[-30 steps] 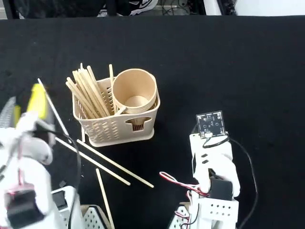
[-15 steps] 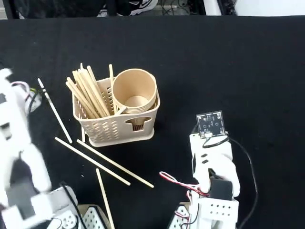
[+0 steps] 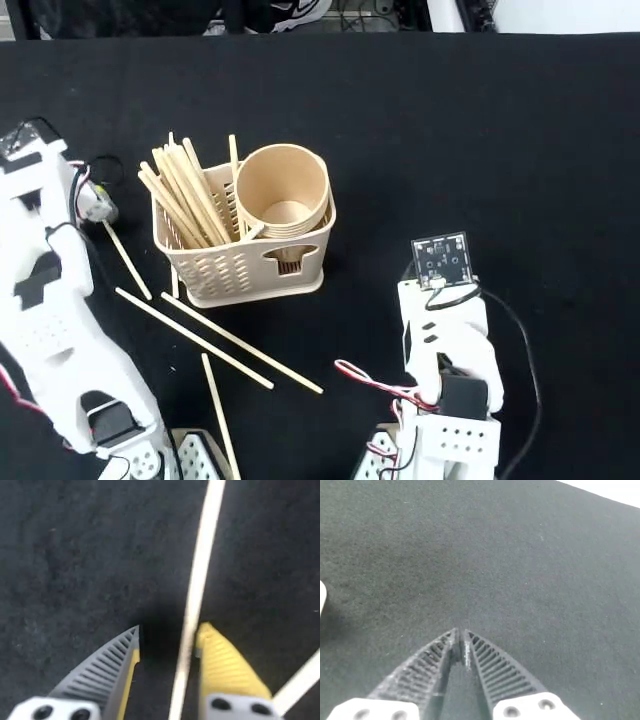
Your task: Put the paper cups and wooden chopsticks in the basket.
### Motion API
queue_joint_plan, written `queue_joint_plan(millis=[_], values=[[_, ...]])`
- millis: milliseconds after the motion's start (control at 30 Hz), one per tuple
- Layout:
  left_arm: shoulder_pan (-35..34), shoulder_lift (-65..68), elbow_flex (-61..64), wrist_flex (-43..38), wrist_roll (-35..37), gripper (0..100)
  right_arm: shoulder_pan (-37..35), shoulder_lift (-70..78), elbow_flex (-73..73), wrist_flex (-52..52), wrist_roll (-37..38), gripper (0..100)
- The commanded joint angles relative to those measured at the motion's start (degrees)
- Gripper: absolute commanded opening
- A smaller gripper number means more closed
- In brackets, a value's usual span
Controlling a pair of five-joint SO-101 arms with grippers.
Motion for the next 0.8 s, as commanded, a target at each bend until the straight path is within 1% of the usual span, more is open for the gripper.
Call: queue_joint_plan(millis=[0,33,167,233,367,400,467,533,600,700,767], values=[[-0.22,6.77,-13.76,7.47,-0.09,5,-0.44,-1.89,-0.22,-0.70,0.62,1.5],[-0.22,8.35,-16.31,9.05,-0.09,3,-0.44,-1.89,-0.22,-0.70,0.62,1.5],[-0.31,11.08,-25.36,16.62,0.18,3,-0.53,-1.89,-0.22,-0.70,0.62,1.5],[-0.22,10.46,-30.64,21.45,-0.09,3,-0.53,-1.89,-0.22,-0.70,0.62,1.5],[-0.13,5.36,-44.44,33.93,-0.09,3,-0.53,-1.89,-0.22,-0.70,0.62,1.5],[-0.13,3.60,-47.16,35.08,0.09,3,-0.53,-1.89,-0.22,-0.70,0.62,1.5],[-0.13,-1.32,-49.63,34.81,0.35,3,-0.62,-1.89,-0.22,-0.70,0.62,1.5],[-0.13,-8.35,-49.19,34.90,0.26,3,-0.62,-1.89,-0.22,-0.70,0.62,1.5],[-0.04,-16.44,-45.58,34.90,0.09,3,-0.62,-1.89,-0.22,-0.79,0.62,1.5],[1.63,-30.86,-36.35,34.90,0.00,3,-0.62,-1.89,-0.22,-0.79,0.62,1.5],[4.35,-42.20,-28.79,34.46,0.00,3,-0.62,-1.89,-0.22,-0.79,0.62,1.5]])
